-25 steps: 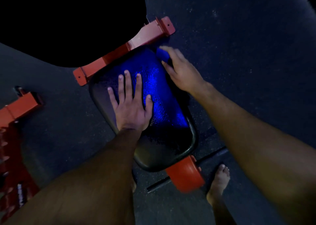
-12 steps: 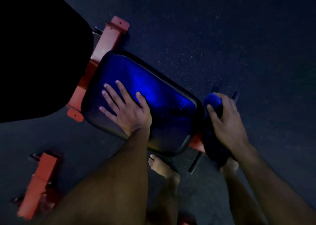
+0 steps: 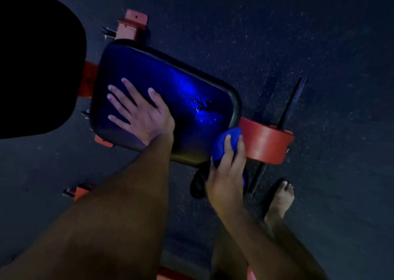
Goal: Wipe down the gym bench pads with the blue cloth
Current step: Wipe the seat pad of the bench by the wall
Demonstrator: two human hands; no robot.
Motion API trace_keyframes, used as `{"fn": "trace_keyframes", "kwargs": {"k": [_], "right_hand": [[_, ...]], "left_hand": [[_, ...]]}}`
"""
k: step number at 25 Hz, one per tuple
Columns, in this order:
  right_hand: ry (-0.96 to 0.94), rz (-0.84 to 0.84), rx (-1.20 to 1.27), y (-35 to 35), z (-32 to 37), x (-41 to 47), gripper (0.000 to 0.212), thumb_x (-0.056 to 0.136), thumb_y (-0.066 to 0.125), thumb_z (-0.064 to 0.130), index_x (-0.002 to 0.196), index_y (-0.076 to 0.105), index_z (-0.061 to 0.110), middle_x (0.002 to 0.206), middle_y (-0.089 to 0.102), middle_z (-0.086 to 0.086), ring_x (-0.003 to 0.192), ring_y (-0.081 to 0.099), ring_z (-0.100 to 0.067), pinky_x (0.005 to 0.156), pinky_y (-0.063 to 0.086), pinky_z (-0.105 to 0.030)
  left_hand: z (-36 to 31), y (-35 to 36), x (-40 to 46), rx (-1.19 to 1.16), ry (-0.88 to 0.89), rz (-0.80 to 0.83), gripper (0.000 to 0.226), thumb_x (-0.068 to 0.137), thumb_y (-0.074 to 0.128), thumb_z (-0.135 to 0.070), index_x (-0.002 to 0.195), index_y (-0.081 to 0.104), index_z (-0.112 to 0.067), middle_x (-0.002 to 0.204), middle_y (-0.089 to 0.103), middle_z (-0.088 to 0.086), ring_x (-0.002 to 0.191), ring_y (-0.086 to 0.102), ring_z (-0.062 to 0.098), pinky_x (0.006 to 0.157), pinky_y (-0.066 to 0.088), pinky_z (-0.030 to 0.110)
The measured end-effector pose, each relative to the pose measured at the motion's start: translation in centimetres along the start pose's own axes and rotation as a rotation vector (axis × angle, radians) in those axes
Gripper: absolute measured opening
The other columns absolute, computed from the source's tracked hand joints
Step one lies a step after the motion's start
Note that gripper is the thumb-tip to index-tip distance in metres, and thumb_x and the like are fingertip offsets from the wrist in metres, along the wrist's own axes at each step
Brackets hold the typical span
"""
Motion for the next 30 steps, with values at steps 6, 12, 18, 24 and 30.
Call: {"fn": "trace_keyframes", "kwargs": {"k": [6, 12, 18, 24, 30], "right_hand": [[-0.053, 0.14, 0.209, -2.0, -1.9, -3.4, 0.067, 0.093, 0.054, 0.012, 0.153, 0.026, 0.024, 0.159, 0.012, 0.004, 0.145, 0.027, -0.023, 0.109, 0.042, -0.046], [-0.131, -0.119, 0.169, -6.7, -0.3, 6.4, 0.061, 0.096, 0.056, 0.011, 0.152, 0.033, 0.016, 0.158, 0.021, -0.011, 0.143, 0.031, -0.027, 0.112, 0.036, -0.032], [-0.076, 0.046, 0.124, -1.5, -0.8, -1.2, 0.08, 0.089, 0.059, 0.005, 0.157, 0.02, 0.021, 0.165, 0.004, -0.001, 0.14, 0.025, -0.025, 0.107, 0.036, -0.036], [-0.074, 0.001, 0.271, -3.7, -1.1, -0.9, 0.069, 0.091, 0.054, 0.001, 0.153, 0.03, 0.018, 0.161, 0.018, 0.004, 0.142, 0.027, -0.011, 0.116, 0.024, -0.025], [0.003, -0.216, 0.214, -3.5, 0.9, 5.5, 0.061, 0.094, 0.053, 0.006, 0.15, 0.032, 0.009, 0.159, 0.023, -0.011, 0.139, 0.028, -0.023, 0.113, 0.011, -0.01]], "left_hand": [[0.0, 0.1, 0.0, 0.009, -0.01, -0.006, 0.064, 0.105, 0.016, -0.053, 0.163, 0.014, -0.026, 0.172, 0.004, 0.005, 0.158, 0.002, 0.023, 0.124, -0.001, 0.058], [-0.1, 0.1, 0.0, 0.015, -0.013, -0.007, 0.064, 0.105, 0.016, -0.053, 0.163, 0.014, -0.027, 0.172, 0.004, 0.005, 0.158, 0.001, 0.023, 0.123, -0.002, 0.058], [-0.1, 0.1, 0.0, 0.012, -0.01, -0.001, 0.066, 0.104, 0.015, -0.054, 0.163, 0.014, -0.025, 0.172, 0.004, 0.006, 0.158, 0.002, 0.024, 0.124, -0.001, 0.059], [0.0, 0.2, 0.0, 0.009, -0.005, 0.011, 0.067, 0.103, 0.015, -0.053, 0.164, 0.014, -0.025, 0.172, 0.004, 0.007, 0.158, 0.001, 0.025, 0.124, -0.002, 0.059], [0.0, 0.3, 0.0, 0.006, 0.003, 0.017, 0.07, 0.101, 0.013, -0.056, 0.163, 0.014, -0.024, 0.172, 0.005, 0.007, 0.158, 0.002, 0.025, 0.123, -0.002, 0.059]]}}
Point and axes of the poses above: each hand's wrist, its own x-axis towards the middle knuckle, its own y-axis out of the palm, z = x × y, the point moved 3 cm from there along x, towards the middle knuckle
